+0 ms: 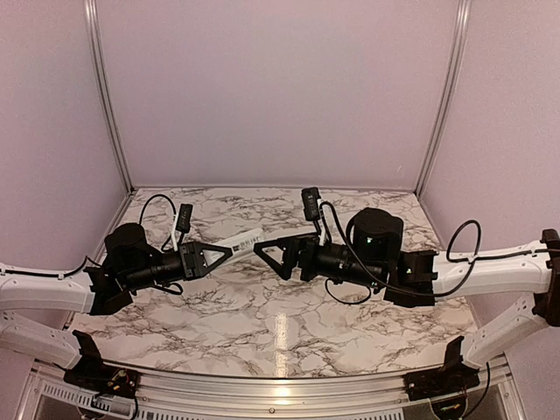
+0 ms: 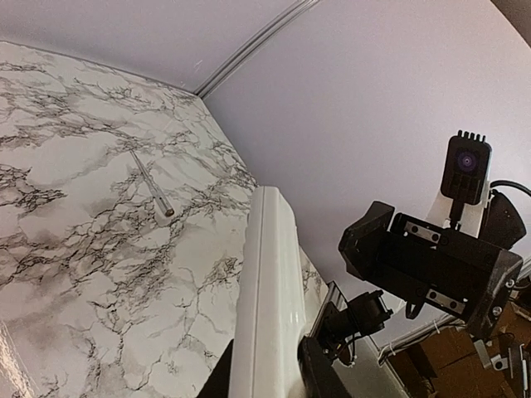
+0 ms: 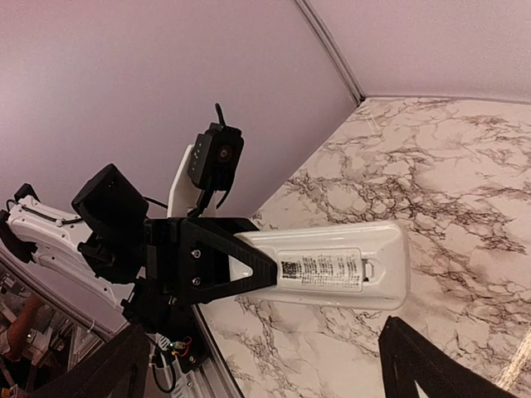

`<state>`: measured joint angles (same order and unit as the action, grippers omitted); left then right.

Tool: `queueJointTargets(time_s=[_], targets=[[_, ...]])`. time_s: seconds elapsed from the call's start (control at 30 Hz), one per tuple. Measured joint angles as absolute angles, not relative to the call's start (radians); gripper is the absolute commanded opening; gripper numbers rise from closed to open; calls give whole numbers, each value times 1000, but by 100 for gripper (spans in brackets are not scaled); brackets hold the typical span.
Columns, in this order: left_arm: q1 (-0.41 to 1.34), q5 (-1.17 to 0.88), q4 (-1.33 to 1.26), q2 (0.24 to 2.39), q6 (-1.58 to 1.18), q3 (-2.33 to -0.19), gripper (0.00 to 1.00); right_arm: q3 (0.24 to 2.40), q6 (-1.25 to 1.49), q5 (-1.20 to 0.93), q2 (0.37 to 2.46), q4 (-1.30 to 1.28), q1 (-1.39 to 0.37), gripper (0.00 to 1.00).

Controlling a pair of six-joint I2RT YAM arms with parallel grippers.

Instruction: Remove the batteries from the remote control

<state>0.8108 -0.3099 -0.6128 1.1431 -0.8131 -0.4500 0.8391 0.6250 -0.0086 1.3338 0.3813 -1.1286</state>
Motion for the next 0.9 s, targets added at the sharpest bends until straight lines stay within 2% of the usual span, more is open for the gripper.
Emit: queueJointTargets(time_s=[0.3,0.9], targets=[[811,-341,-649,1185,-828,-445,0,880,635,-52,1433,381,-1130,93],[811,-366,-654,1199,-827,-445,0,929,602,-15,1477,377,-1130,91]])
